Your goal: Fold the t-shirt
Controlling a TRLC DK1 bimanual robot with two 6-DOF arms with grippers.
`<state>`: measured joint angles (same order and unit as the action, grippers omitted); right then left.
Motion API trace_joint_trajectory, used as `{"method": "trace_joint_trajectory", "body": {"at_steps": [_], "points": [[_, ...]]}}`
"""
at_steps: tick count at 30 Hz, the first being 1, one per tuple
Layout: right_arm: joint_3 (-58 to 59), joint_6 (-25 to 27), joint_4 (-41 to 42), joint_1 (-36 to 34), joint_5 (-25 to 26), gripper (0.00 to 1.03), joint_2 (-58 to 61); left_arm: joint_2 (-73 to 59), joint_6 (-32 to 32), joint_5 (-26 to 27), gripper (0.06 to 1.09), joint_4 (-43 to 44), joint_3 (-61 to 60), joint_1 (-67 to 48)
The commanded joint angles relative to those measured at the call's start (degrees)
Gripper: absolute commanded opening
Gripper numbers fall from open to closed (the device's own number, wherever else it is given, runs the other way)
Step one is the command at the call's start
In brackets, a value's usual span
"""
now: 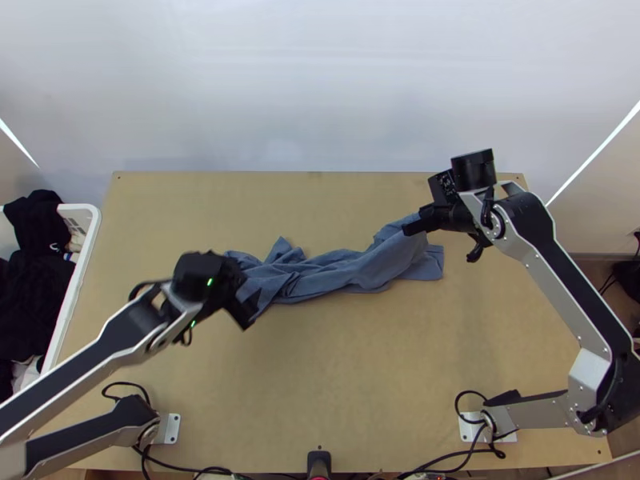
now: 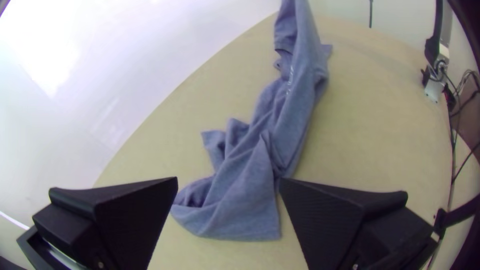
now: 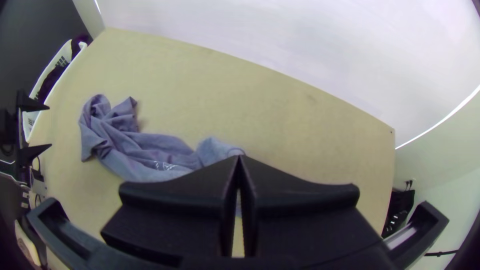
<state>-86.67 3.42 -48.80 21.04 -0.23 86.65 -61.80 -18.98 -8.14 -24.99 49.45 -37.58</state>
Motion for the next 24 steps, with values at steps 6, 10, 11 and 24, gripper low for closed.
{"method": "trace_joint_trajectory", "body": {"at_steps": [6,10,11,24], "points": [[1.95,-0.78,2.83,0.06,-0.12,0.03,-0.87,9.15,-2.29,-6.45,1.04,1.53,-16.93,-10.76],[2.74,-0.78,3.8,-0.3,-0.3,0.03,-1.22,8.45,-2.55,-9.79,0.96,8.91,-21.85,-14.89],[2.83,-0.78,3.88,-0.3,-0.39,0.03,-1.22,7.84,-2.55,-9.7,0.87,10.84,-22.47,-14.8],[2.65,-0.78,5.64,-0.65,-1.18,0.03,-1.31,-6.49,-2.9,-9.88,0.77,21.3,-22.82,-13.13]]}}
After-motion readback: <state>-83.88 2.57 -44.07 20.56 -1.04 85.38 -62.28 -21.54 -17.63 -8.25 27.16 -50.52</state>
